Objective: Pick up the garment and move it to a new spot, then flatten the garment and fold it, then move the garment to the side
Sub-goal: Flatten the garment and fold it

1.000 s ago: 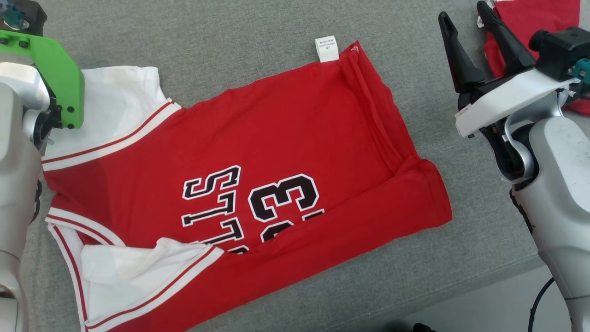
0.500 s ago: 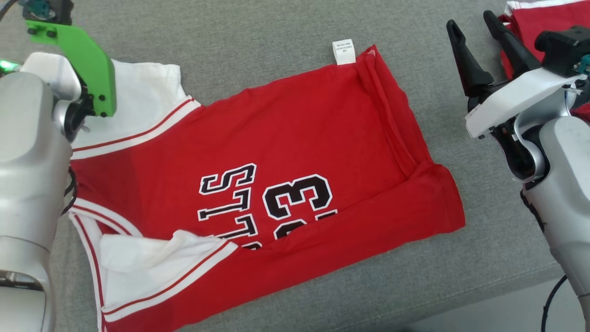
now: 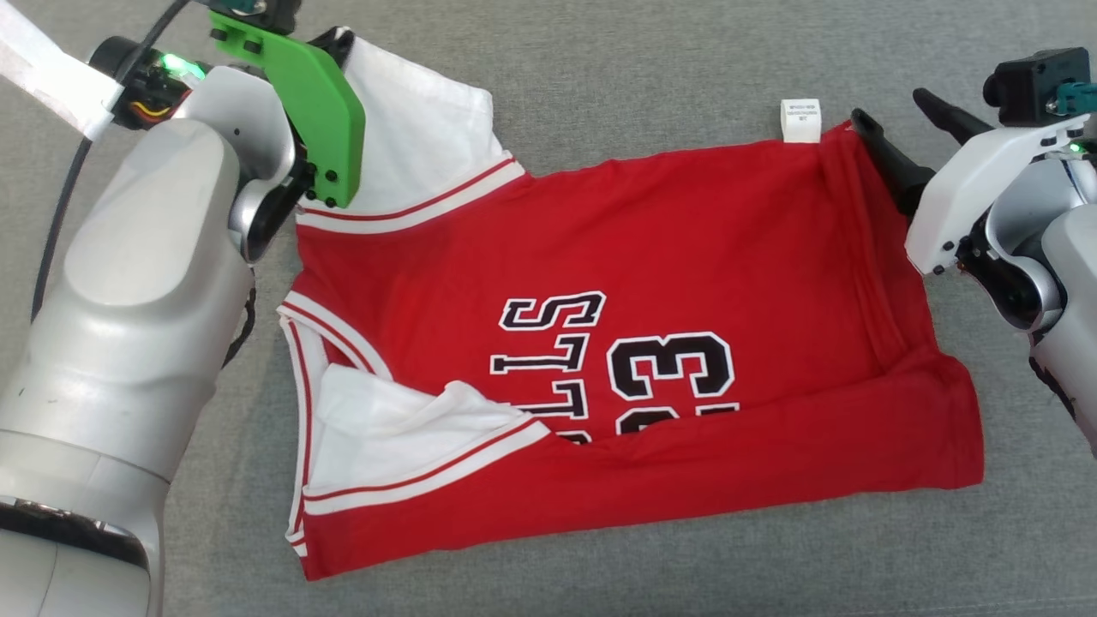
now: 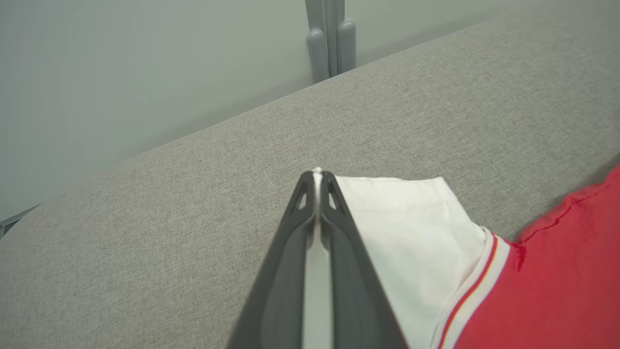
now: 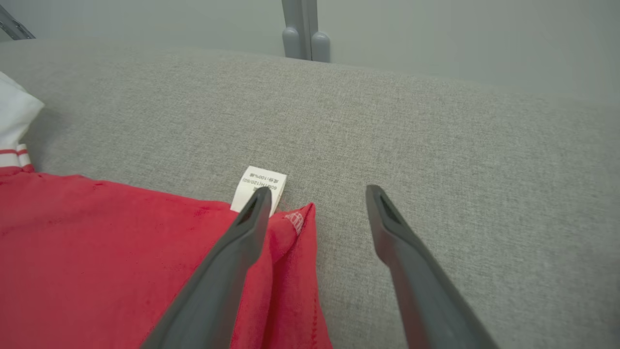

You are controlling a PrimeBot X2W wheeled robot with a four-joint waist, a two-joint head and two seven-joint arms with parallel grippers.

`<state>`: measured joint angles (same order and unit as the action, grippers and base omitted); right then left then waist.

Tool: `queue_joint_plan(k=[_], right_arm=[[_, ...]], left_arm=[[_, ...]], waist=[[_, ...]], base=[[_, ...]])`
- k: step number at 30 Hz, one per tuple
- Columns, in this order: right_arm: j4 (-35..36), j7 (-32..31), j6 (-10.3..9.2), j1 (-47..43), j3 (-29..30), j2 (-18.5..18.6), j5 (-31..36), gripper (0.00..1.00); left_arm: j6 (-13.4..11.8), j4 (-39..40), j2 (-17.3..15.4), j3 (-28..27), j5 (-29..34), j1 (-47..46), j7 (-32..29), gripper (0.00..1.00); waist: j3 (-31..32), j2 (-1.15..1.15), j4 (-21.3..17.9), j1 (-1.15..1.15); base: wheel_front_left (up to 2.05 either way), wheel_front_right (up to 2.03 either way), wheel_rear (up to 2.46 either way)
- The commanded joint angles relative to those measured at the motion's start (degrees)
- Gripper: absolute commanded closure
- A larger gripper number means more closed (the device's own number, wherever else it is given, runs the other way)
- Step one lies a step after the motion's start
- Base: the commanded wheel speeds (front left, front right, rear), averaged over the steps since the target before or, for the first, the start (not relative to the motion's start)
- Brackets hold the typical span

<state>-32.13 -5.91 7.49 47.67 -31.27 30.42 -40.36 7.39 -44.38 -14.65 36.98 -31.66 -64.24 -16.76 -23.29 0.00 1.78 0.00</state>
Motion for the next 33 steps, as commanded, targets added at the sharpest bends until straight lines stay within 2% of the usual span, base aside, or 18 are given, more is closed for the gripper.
queue_joint_plan(k=[1,5,15,16,17,18,24,33], right_arm=[[-1.1,-1.1,-0.01,1.1,-1.6,0.7,-1.5,0.00],[-5.5,-3.7,-0.01,3.1,-5.7,3.3,-2.8,0.00],[-11.9,-4.6,-0.05,5.8,-13.5,5.2,-6.6,0.00],[-12.2,-4.4,-0.05,6.0,-14.0,5.3,-7.0,0.25],[-12.5,-4.3,-0.05,6.2,-14.5,5.3,-7.5,0.69],[-12.6,-3.9,-0.05,6.4,-15.0,5.3,-7.8,1.00],[-12.4,0.8,-0.05,8.7,-16.3,5.0,-10.9,1.00],[-13.4,9.6,-0.05,12.2,-19.1,5.1,-12.3,1.00]], left_arm=[[0.1,1.4,0.1,0.7,-1.0,1.0,0.3,1.00],[0.1,4.3,0.0,2.7,-2.9,1.9,0.4,1.00],[0.1,5.5,-1.5,4.9,-5.2,2.7,0.8,1.00],[0.1,5.4,-1.6,4.9,-5.3,2.8,0.9,1.00],[0.1,5.1,-1.8,4.9,-5.4,2.8,0.9,1.00],[0.1,4.9,-1.9,5.0,-5.5,2.8,1.0,1.00],[-0.5,3.3,-2.2,4.3,-5.8,1.4,2.4,1.00],[-4.2,-1.2,-1.7,2.9,-3.4,-2.4,10.8,1.00]], waist=[[0.0,0.00,3.9,0.00],[-0.4,0.00,5.3,0.00],[-0.5,0.00,5.5,0.00],[-0.4,0.00,5.4,0.00],[-0.4,0.00,5.2,0.00],[-0.4,0.00,5.1,0.00],[-0.7,0.00,4.1,0.00],[-1.9,0.00,2.9,0.00]], base=[[0.00,0.00,0.00],[0.00,0.00,0.00],[0.00,0.00,0.00],[0.00,0.00,0.00],[0.00,0.00,0.00],[0.00,0.00,0.00],[0.00,0.00,0.00],[0.00,0.00,0.00]])
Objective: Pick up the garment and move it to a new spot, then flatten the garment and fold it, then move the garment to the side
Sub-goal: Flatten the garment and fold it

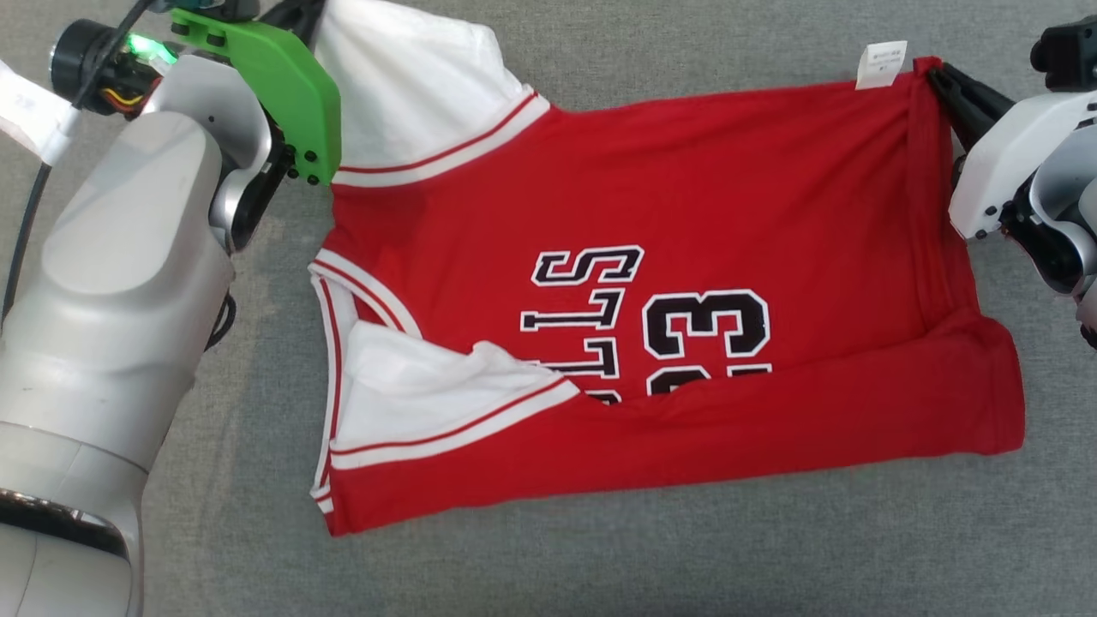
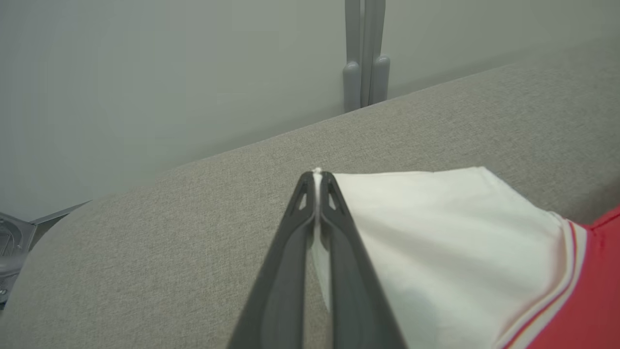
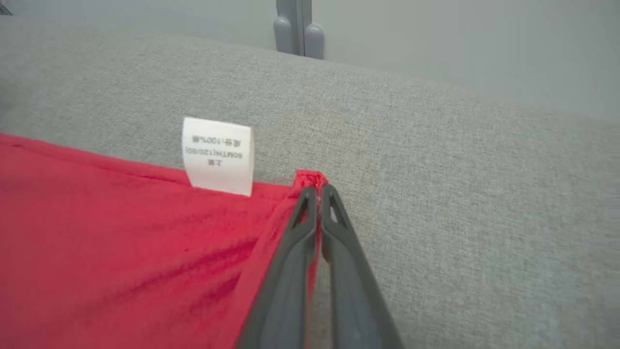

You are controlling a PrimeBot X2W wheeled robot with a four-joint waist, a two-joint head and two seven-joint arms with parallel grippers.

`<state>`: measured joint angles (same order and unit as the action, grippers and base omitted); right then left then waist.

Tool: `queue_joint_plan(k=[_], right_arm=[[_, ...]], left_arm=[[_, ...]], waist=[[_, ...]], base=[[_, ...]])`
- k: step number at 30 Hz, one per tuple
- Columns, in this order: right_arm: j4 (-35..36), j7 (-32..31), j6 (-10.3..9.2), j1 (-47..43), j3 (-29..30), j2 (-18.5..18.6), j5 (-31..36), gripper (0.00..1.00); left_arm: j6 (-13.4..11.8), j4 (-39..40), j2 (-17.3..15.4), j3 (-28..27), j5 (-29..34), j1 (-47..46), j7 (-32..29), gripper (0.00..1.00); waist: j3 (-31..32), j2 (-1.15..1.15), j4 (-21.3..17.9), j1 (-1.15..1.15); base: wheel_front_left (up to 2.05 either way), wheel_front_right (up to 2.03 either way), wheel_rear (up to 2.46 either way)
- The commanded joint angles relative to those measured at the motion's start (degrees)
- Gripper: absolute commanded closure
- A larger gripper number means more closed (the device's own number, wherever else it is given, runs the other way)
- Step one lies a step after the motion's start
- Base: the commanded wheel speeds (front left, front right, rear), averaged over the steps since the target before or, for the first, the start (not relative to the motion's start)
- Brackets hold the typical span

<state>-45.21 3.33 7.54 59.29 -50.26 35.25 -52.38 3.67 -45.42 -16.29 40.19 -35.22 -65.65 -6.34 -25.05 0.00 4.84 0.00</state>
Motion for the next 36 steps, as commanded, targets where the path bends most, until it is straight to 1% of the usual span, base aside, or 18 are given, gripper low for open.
queue_joint_plan(k=[1,5,7,9,15,17,20,26,31,36], right_arm=[[-0.6,1.5,-0.10,0.9,-0.5,0.2,-0.4,1.00],[-1.6,5.3,-0.10,1.8,-1.8,-0.1,-0.9,1.00],[-1.2,6.8,-0.10,1.5,-2.3,-0.1,-2.3,1.00],[-0.8,8.1,-0.10,1.0,-3.7,0.8,-2.2,1.00],[0.9,10.9,-0.10,-1.9,-6.7,2.7,-3.6,1.00],[1.5,11.4,-0.10,-3.1,-7.5,3.4,-4.1,1.00],[2.6,11.7,-0.10,-4.8,-8.7,4.0,-4.0,1.00],[5.6,11.9,-0.10,-8.9,-9.9,5.6,-4.5,1.00],[8.0,11.9,-0.10,-13.0,-11.7,7.8,-4.2,1.00],[10.2,11.9,-0.10,-17.2,-13.5,9.3,-7.5,1.00]], left_arm=[[-1.0,-1.0,0.1,-0.4,0.6,-1.5,1.7,1.00],[-1.7,-3.9,1.2,-0.4,1.5,-2.5,6.2,1.00],[-0.8,-5.2,2.0,-0.2,1.2,-2.5,7.2,1.00],[0.2,-6.5,2.2,0.5,1.2,-1.9,7.6,1.00],[2.4,-8.0,1.2,2.7,1.4,0.6,8.7,1.00],[2.8,-7.4,0.2,4.8,3.1,1.4,9.0,1.00],[3.2,-6.1,-0.6,6.0,2.5,3.7,8.9,1.00],[3.7,-0.8,-3.8,8.4,1.4,8.9,7.0,1.00],[3.6,4.9,-7.9,10.4,1.0,14.5,3.8,1.00],[3.3,12.7,-11.8,12.1,-0.8,21.2,-1.0,1.00]], waist=[[-0.2,0.00,-0.3,0.00],[0.2,0.00,-0.5,0.00],[0.6,0.00,-0.5,0.00],[1.3,0.00,-0.3,0.00],[4.4,0.00,0.4,0.00],[5.6,0.00,0.8,0.00],[7.3,0.00,1.2,0.00],[10.5,0.00,2.1,0.00],[13.4,0.00,2.5,0.00],[15.6,0.00,2.8,0.00]], base=[[0.00,0.00,0.00],[0.00,0.00,0.00],[0.00,0.00,0.00],[0.00,0.00,0.00],[0.00,0.00,0.00],[0.00,0.00,0.00],[0.00,0.00,0.00],[0.00,0.00,0.00],[0.00,0.00,0.00],[0.00,0.00,0.00]])
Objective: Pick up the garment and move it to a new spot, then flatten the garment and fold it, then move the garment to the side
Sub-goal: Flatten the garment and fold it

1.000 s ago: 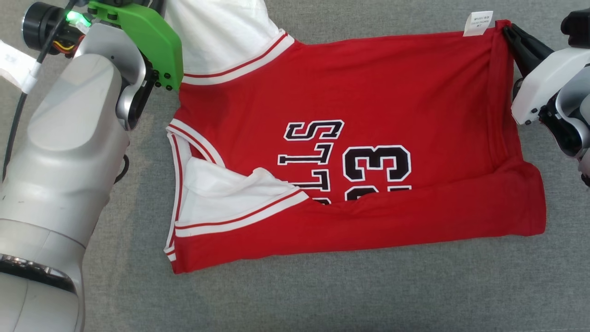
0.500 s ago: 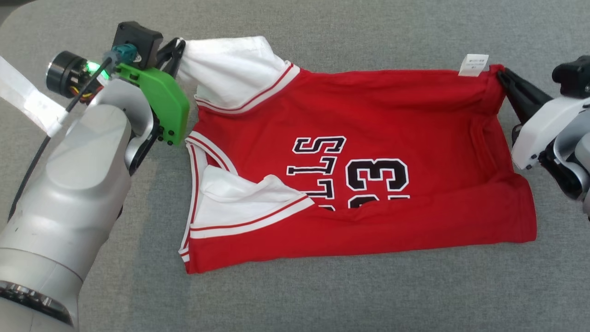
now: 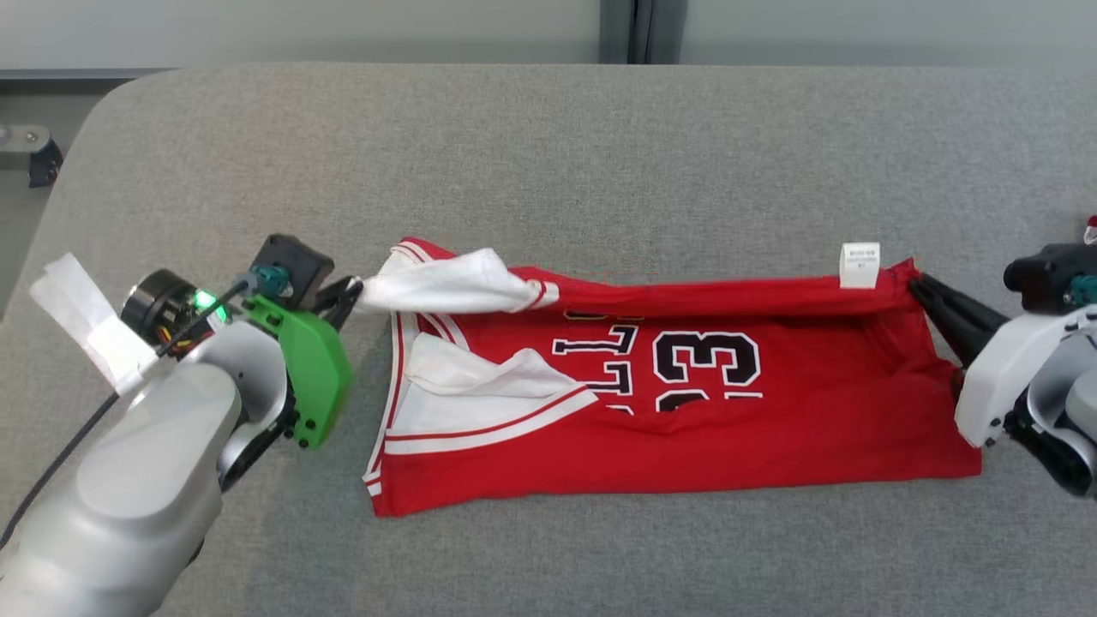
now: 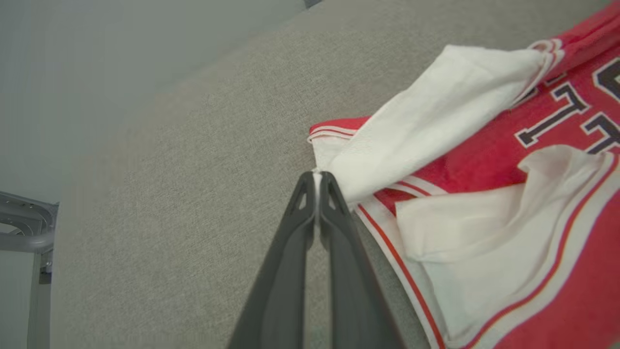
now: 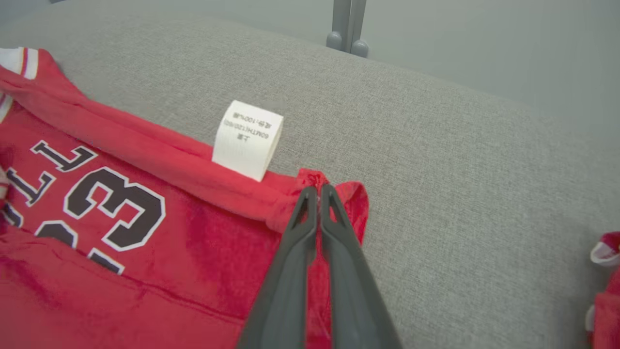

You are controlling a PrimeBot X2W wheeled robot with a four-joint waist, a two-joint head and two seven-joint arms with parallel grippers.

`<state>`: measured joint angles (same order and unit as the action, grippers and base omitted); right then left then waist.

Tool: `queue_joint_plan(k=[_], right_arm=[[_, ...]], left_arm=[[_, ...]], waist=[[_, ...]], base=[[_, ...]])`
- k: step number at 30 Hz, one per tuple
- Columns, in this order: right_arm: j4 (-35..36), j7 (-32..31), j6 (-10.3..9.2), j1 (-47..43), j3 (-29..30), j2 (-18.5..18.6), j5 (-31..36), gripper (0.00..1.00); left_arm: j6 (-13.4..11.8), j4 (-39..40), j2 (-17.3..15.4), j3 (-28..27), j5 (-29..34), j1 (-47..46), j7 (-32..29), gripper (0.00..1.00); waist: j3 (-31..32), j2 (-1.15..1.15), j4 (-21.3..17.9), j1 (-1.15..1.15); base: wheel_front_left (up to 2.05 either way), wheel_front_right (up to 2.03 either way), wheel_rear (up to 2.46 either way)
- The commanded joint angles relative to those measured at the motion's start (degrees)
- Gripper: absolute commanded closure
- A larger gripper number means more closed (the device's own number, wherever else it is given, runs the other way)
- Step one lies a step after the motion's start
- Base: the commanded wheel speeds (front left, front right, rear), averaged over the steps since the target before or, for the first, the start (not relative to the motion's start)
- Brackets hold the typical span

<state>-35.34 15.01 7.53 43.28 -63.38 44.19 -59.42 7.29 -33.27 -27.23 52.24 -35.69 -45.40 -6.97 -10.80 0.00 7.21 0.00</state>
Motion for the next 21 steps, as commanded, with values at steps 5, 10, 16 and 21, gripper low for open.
queue_joint_plan(k=[5,10,16,21], right_arm=[[3.3,-1.2,-0.09,-3.0,-3.9,2.7,-3.3,1.00],[6.7,-3.5,-0.09,-3.3,-6.5,4.9,-6.1,1.00],[10.3,-8.2,-0.09,-3.9,-8.3,6.4,-9.4,1.00],[12.3,-11.6,-0.09,-4.8,-9.1,7.3,-11.3,1.00]], left_arm=[[-1.3,9.6,-5.5,2.4,-1.8,7.1,-7.9,1.00],[-2.7,18.6,-9.2,3.5,-4.6,12.0,-13.9,1.00],[-4.3,25.1,-12.7,3.7,-7.9,15.7,-18.7,1.00],[-5.3,28.3,-14.3,3.9,-9.6,17.8,-20.7,1.00]], waist=[[2.6,0.00,0.5,0.00],[4.0,0.00,0.2,0.00],[5.5,0.00,-0.8,0.00],[6.7,0.00,-1.6,0.00]], base=[[0.00,0.00,0.00],[0.00,0.00,0.00],[0.00,0.00,0.00],[0.00,0.00,0.00]])
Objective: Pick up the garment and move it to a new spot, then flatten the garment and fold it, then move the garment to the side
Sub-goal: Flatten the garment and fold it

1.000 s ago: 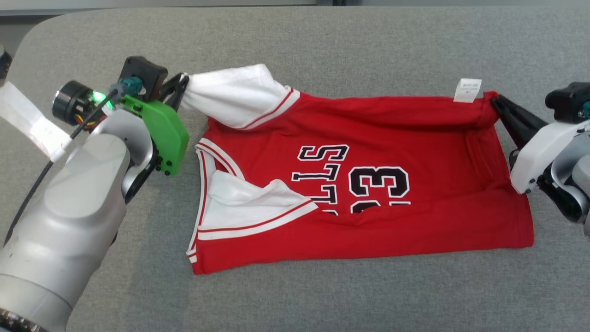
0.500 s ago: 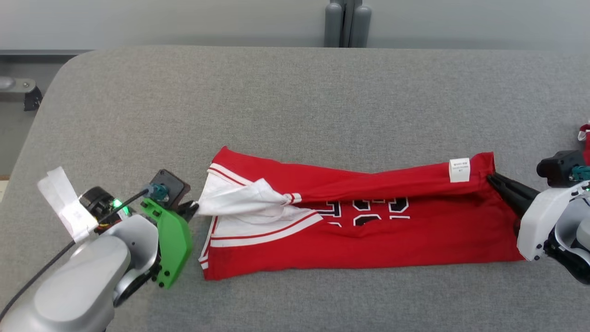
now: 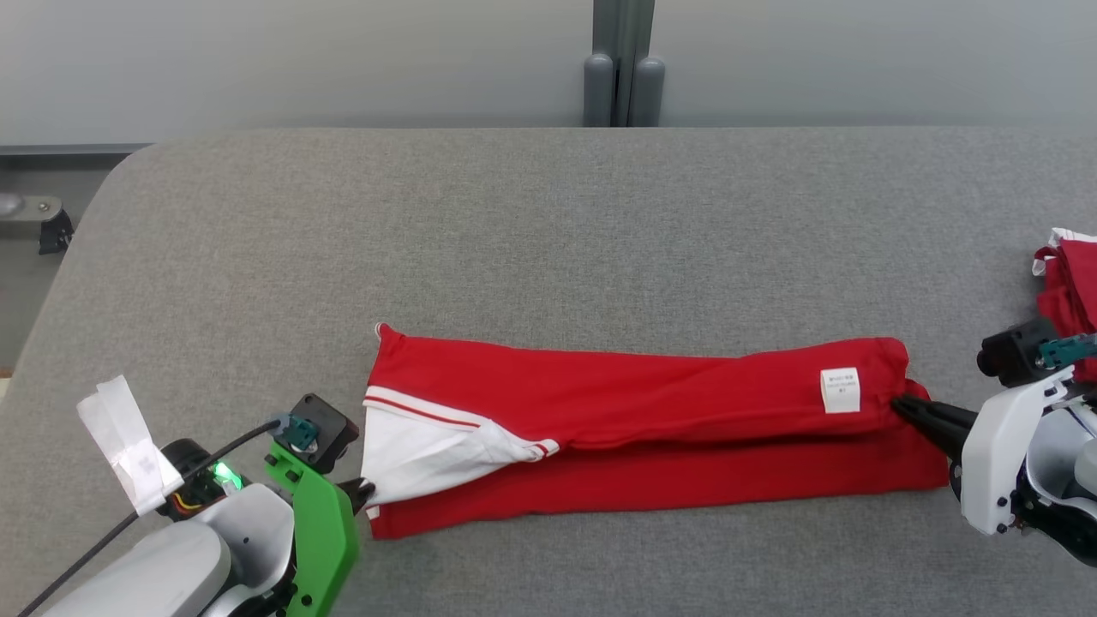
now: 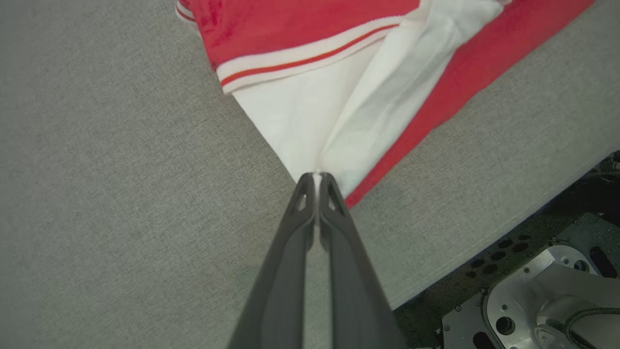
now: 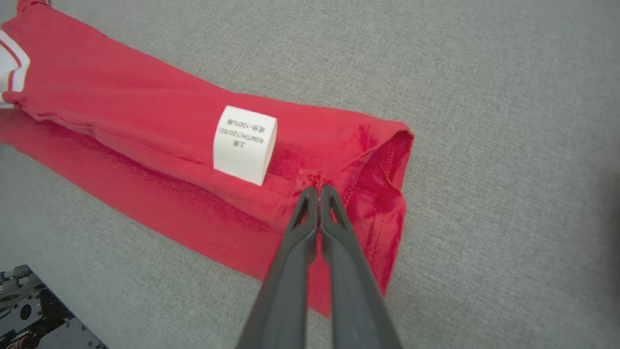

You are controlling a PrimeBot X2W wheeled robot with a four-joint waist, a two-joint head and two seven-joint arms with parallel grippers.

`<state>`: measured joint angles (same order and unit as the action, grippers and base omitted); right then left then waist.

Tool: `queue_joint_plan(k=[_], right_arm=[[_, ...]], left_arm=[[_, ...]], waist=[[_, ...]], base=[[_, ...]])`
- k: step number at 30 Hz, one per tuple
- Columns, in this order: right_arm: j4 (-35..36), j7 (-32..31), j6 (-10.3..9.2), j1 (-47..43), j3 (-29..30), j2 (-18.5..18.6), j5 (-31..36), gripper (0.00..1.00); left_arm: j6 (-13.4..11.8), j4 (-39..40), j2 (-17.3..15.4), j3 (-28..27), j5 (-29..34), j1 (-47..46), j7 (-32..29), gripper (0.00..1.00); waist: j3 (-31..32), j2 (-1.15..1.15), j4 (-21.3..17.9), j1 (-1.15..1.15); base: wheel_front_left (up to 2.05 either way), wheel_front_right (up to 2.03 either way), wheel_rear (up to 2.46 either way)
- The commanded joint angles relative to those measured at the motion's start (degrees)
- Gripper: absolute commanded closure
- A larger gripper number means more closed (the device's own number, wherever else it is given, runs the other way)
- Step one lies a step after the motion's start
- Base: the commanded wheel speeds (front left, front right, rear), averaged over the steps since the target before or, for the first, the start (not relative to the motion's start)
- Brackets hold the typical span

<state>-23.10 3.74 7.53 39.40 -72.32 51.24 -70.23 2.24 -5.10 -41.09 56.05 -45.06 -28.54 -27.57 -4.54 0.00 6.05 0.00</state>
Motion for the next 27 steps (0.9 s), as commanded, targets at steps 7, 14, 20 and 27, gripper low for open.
queue_joint_plan(k=[7,14,20,27], right_arm=[[1.2,-4.2,-0.09,-2.5,-0.7,0.4,-0.5,1.00],[1.1,-6.6,-0.09,-3.5,-1.0,0.0,-1.0,1.00],[0.5,-7.7,-0.09,-4.0,-1.0,0.5,-2.0,0.00],[1.1,-6.8,-0.09,-4.3,0.0,3.4,-5.0,0.00]], left_arm=[[-1.1,0.8,-0.2,0.9,-0.5,2.8,0.1,1.00],[-1.1,-0.1,0.9,1.7,-0.5,3.6,0.5,1.00],[-1.8,-1.1,1.8,1.4,-0.8,4.2,2.0,0.00],[-4.9,-1.0,2.7,-2.3,-2.7,5.4,7.7,0.00]], waist=[[1.2,0.00,-1.2,0.00],[1.1,0.00,-1.8,0.00],[1.5,0.00,-2.3,0.00],[2.5,0.00,-2.6,0.00]], base=[[0.00,0.00,0.00],[0.00,0.00,0.00],[0.00,0.00,0.00],[0.00,0.00,0.00]])
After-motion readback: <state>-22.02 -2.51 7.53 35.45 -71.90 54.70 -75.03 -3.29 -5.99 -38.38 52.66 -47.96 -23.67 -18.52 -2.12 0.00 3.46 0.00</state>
